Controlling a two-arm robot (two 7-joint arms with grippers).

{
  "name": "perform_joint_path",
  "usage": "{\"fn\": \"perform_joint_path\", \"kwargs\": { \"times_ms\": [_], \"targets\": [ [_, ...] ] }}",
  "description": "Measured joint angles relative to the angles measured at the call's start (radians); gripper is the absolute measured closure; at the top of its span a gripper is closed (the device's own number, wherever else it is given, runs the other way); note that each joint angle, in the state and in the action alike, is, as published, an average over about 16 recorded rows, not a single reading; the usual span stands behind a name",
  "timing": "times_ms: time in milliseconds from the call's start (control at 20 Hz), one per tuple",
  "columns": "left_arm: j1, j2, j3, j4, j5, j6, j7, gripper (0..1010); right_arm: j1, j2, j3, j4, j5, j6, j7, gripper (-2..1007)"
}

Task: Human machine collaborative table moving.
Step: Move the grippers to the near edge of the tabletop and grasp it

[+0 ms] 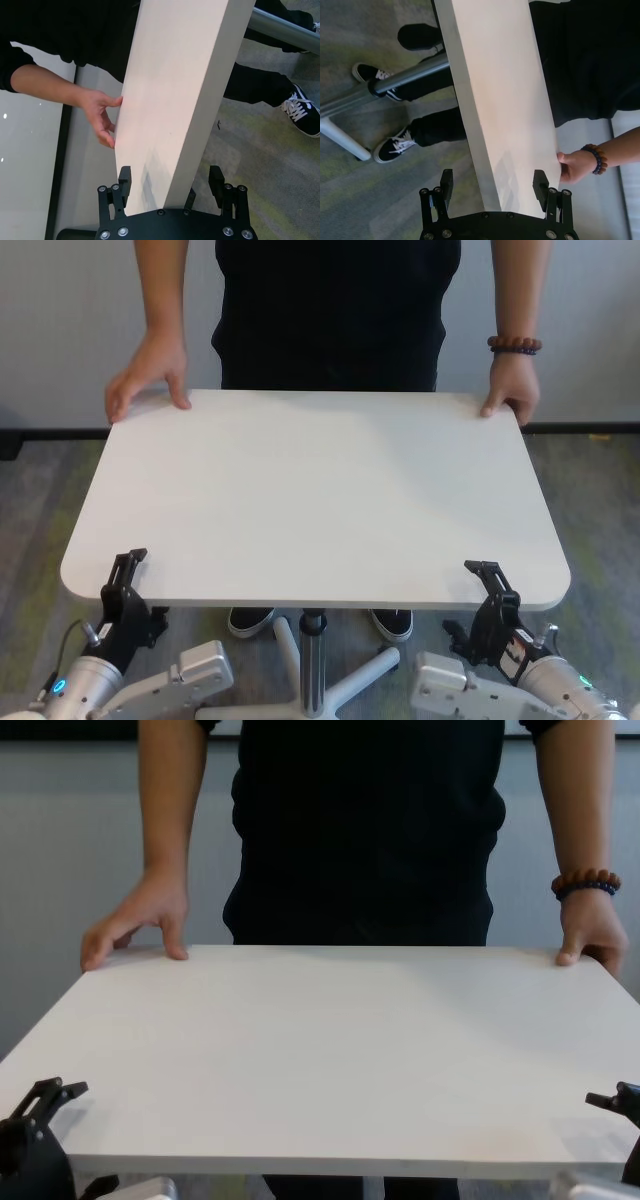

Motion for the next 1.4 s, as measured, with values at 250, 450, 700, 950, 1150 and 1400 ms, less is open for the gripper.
{"fn": "perform_joint_path", "kwargs": {
  "times_ms": [250,450,700,950,1150,1400],
  "targets": [
    [0.0,0.0,0.0,0.0,0.0,0.0,0.002,7,0.016,-0.012,-0.024,0.027,-0.084,0.03,-0.02,4],
    [0.0,0.001,0.001,0.0,0.001,0.001,0.004,7,0.029,-0.023,-0.048,0.055,-0.16,0.056,-0.044,4],
    [0.0,0.001,0.002,0.0,0.002,0.002,0.006,7,0.042,-0.037,-0.072,0.09,-0.242,0.079,-0.082,4],
    [0.0,0.001,0.003,0.0,0.003,0.003,0.007,7,0.048,-0.052,-0.082,0.124,-0.295,0.088,-0.117,4],
    [0.0,0.002,0.003,-0.001,0.003,0.004,0.007,7,0.048,-0.063,-0.08,0.145,-0.318,0.088,-0.141,4],
    [0.0,0.002,0.003,-0.001,0.004,0.004,0.008,7,0.047,-0.073,-0.072,0.16,-0.333,0.083,-0.159,4]
  ]
}}
